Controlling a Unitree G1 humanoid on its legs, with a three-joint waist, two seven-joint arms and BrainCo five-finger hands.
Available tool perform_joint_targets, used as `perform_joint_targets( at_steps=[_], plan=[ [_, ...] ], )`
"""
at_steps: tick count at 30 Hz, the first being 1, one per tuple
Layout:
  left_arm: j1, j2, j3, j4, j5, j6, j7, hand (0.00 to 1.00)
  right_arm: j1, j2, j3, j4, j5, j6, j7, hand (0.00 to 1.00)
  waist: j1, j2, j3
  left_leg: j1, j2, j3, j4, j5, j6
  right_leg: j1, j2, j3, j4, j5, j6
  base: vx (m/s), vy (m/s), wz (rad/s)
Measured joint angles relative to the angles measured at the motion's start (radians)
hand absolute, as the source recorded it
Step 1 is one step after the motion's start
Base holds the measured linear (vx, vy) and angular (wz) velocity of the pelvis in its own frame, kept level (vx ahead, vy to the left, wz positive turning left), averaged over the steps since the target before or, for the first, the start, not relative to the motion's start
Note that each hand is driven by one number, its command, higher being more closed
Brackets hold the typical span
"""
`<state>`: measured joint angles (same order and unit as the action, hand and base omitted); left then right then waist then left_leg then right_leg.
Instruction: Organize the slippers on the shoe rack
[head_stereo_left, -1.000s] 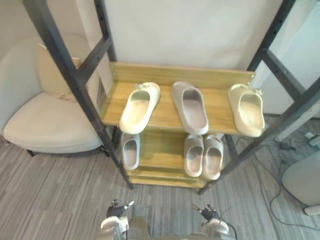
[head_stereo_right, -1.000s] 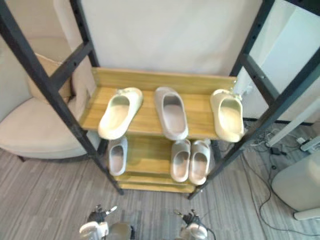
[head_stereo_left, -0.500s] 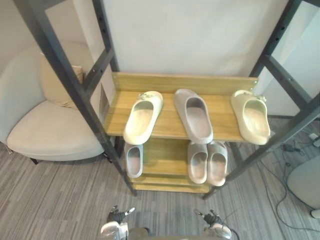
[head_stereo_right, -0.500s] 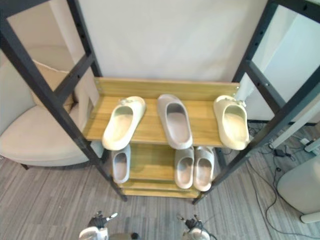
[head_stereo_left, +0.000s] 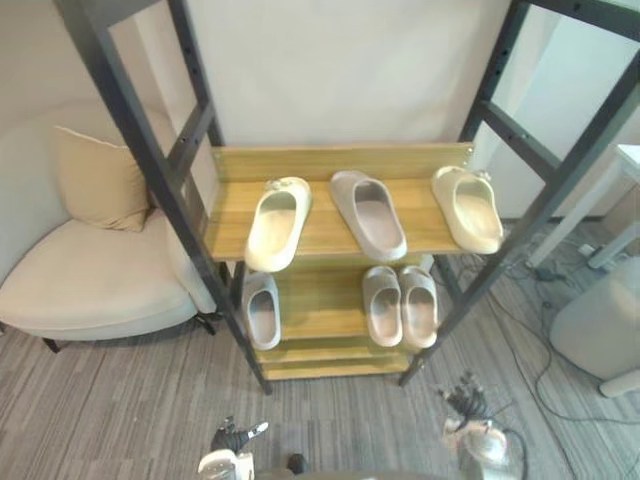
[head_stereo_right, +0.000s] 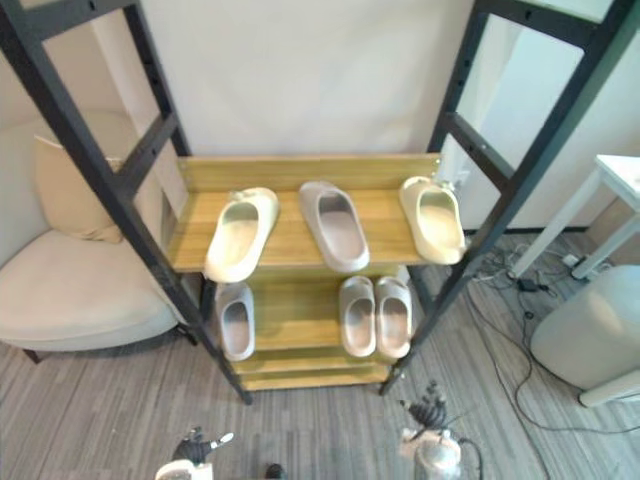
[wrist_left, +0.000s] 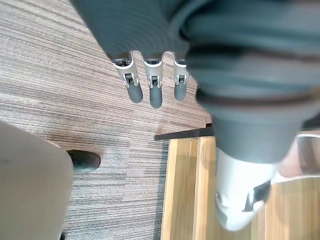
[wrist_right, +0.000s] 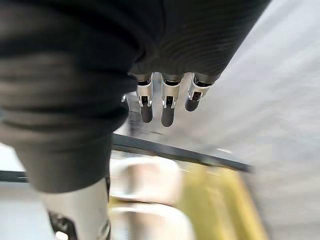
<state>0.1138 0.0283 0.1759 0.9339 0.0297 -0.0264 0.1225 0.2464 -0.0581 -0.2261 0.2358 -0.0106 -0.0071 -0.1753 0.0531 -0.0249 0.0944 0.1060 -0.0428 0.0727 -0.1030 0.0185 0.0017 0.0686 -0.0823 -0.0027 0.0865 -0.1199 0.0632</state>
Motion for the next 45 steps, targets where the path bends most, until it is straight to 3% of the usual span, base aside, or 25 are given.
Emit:
perform_joint_targets(
  at_steps=[12,17,22,24,30,40,45],
  plan=[
    [0.018,-0.006,-0.019,-0.012,0.012,-0.007,-0.020,0.00,0.029,-0.003,-0.009,-0.425,-0.070,-0.048,0.007,0.00,-0.016,0.009,-0.025,-0.020,0.004,0.023,0.119,-0.088,0.020,0.027,0.002,0.041,-0.017,0.013,0.002,0.09,-0.008,-0.12],
    [0.020,-0.002,-0.040,-0.011,0.017,-0.011,-0.038,0.00,0.025,-0.029,-0.012,-0.541,-0.079,-0.105,0.014,0.00,-0.021,0.008,-0.026,-0.031,-0.005,0.000,0.143,-0.103,0.024,0.037,-0.006,0.030,-0.018,0.013,0.002,-0.01,-0.008,0.10],
    [0.021,0.003,-0.052,-0.007,0.018,-0.014,-0.041,0.00,-0.026,-0.056,-0.045,-0.546,-0.070,-0.123,0.023,0.00,-0.027,0.008,-0.026,-0.034,-0.012,-0.011,0.143,-0.103,0.026,0.035,-0.011,0.029,-0.015,0.013,0.002,-0.04,-0.008,0.07],
    [0.021,0.015,-0.060,0.004,0.018,-0.019,-0.046,0.00,-0.064,-0.104,-0.045,-0.546,-0.061,-0.134,0.036,0.00,-0.043,0.009,-0.027,-0.037,-0.019,-0.028,0.140,-0.102,0.025,0.034,-0.014,0.026,-0.015,0.013,0.002,-0.04,-0.017,0.10],
    [0.020,0.029,-0.091,0.013,0.018,-0.033,-0.049,0.00,-0.147,-0.179,-0.044,-0.546,-0.021,-0.151,0.048,0.00,-0.052,0.008,-0.027,-0.053,-0.023,-0.043,0.142,-0.090,0.032,0.026,-0.017,0.018,-0.019,0.011,0.003,-0.01,-0.017,0.06],
    [0.011,0.052,-0.122,0.021,0.015,-0.052,-0.065,0.00,-0.330,-0.301,0.045,-0.387,0.053,-0.150,0.060,0.00,-0.040,-0.015,-0.015,-0.074,-0.036,-0.080,0.157,-0.081,0.037,0.027,-0.023,-0.009,-0.025,0.012,0.005,0.00,-0.021,0.10],
    [-0.002,0.058,-0.130,0.021,0.010,-0.054,-0.066,0.00,-0.437,-0.370,0.133,-0.271,0.072,-0.140,0.087,0.00,-0.014,-0.025,-0.009,-0.084,-0.044,-0.096,0.159,-0.078,0.041,0.027,-0.028,-0.022,-0.033,0.013,0.006,-0.01,-0.014,0.09]
  ],
)
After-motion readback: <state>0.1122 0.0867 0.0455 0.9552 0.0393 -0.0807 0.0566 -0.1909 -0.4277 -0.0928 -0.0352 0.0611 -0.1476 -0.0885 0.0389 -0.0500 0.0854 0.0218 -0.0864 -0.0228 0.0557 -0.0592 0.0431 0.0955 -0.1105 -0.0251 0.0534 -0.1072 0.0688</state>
